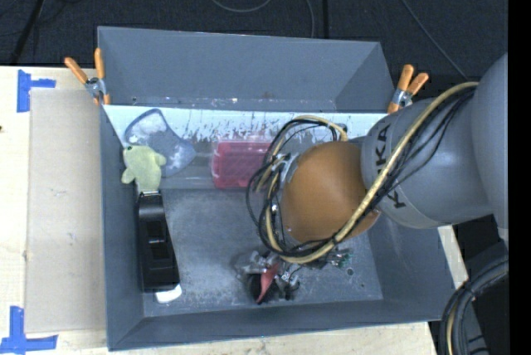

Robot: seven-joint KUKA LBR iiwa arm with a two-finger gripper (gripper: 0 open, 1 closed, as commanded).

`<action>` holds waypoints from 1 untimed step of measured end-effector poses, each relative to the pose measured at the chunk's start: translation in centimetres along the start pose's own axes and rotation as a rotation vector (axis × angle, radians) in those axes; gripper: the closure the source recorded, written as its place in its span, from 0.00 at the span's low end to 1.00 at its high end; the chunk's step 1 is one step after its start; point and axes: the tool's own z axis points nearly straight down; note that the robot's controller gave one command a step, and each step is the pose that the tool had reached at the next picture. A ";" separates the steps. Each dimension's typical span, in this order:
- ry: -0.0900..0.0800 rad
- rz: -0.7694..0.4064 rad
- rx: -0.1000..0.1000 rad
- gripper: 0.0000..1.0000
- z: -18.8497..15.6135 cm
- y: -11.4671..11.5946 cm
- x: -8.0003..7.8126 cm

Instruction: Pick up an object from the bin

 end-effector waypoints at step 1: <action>0.000 0.001 0.000 1.00 -0.1 0.0 0.0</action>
Offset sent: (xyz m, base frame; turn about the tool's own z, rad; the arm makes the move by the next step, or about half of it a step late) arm 0.0000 0.0000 0.0439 0.0000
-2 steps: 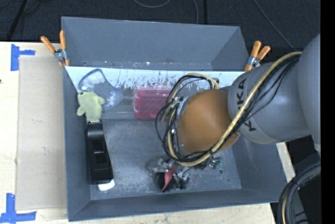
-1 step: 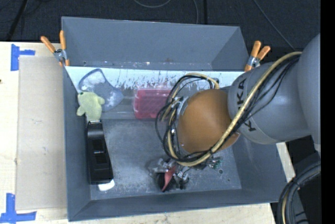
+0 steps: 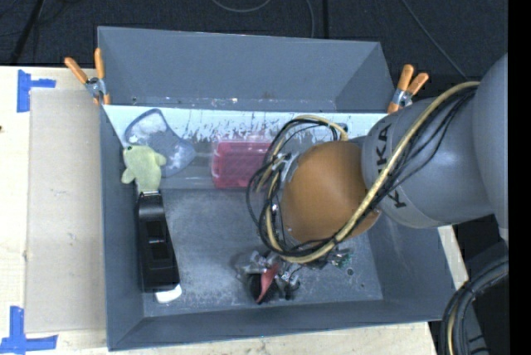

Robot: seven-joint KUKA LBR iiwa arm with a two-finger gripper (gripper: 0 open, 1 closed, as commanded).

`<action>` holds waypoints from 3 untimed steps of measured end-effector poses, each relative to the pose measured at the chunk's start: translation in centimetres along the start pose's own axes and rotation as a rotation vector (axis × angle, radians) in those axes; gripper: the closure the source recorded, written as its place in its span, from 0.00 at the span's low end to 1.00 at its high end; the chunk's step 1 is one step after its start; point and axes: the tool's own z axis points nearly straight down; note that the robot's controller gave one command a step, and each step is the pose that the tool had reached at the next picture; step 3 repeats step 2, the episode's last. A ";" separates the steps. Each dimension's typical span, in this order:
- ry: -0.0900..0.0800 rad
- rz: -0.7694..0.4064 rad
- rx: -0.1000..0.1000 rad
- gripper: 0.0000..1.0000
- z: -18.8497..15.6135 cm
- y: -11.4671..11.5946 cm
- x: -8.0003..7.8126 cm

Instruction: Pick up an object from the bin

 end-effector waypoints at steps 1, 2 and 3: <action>0.003 0.000 -0.003 1.00 -0.6 0.1 0.0; 0.002 0.000 -0.003 1.00 -2.0 0.2 0.0; 0.002 0.000 -0.003 1.00 -2.0 0.2 0.0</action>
Offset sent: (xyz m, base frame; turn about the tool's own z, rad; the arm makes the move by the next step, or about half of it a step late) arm 0.0000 0.0000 0.0114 0.0000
